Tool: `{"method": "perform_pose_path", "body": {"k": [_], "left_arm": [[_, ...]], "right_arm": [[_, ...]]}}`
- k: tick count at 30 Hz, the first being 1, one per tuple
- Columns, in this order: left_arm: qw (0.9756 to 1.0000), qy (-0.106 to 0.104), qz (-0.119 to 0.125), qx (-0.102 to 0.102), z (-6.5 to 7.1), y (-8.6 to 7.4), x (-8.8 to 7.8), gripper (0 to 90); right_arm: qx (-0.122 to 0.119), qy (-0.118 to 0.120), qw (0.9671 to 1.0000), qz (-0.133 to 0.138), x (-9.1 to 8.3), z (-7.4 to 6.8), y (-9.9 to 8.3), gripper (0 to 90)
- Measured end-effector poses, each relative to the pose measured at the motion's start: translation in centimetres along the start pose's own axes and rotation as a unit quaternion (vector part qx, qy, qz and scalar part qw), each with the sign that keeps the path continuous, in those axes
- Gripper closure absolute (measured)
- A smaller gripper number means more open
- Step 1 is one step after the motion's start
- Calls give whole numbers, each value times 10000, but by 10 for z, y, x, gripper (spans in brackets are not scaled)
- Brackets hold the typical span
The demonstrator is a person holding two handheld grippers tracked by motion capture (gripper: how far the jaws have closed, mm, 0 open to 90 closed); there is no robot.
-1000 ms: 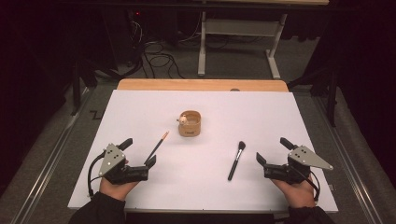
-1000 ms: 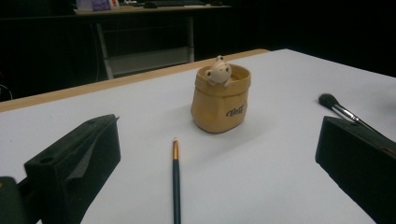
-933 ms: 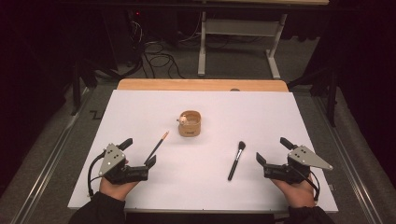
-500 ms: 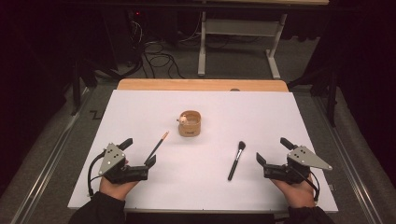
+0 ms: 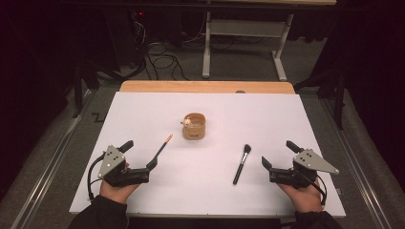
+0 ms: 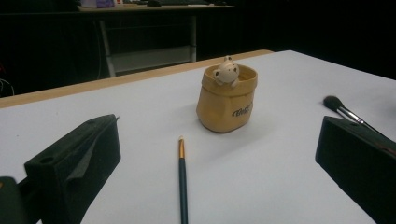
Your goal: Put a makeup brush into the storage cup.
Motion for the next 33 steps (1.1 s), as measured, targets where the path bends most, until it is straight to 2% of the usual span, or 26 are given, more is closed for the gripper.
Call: {"method": "perform_pose_path", "body": {"k": [6, 12, 19, 28, 33], "left_arm": [[9999, 99, 77, -64, -9, 4, -4, 6], [9992, 338, 117, -171, -26, 5, -8, 6], [9980, 571, 141, -216, -39, 6, -12, 6], [9943, 946, 327, -361, -58, 12, -24, 6], [9913, 1176, 399, -426, -68, 14, -29, 6]], "right_arm": [[49, -49, 9999, -74, 1, 2, -1, 7], [97, -145, 9998, -121, 1, 6, -2, 6], [66, -192, 9997, -164, 1, 7, -3, 5], [-1, -231, 9995, -204, 1, 12, -5, 5], [-7, -253, 9995, -212, 1, 15, -6, 5]]}}
Point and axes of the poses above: each handheld gripper's, and its own axes: x roughly forward along the jaws, y roughly out of its top, z roughly to its right, the point moved 8 cm from there along x, roughly forward along the jaws, and after that the axes turned 14 degrees about -x, right-handed, at the moved point
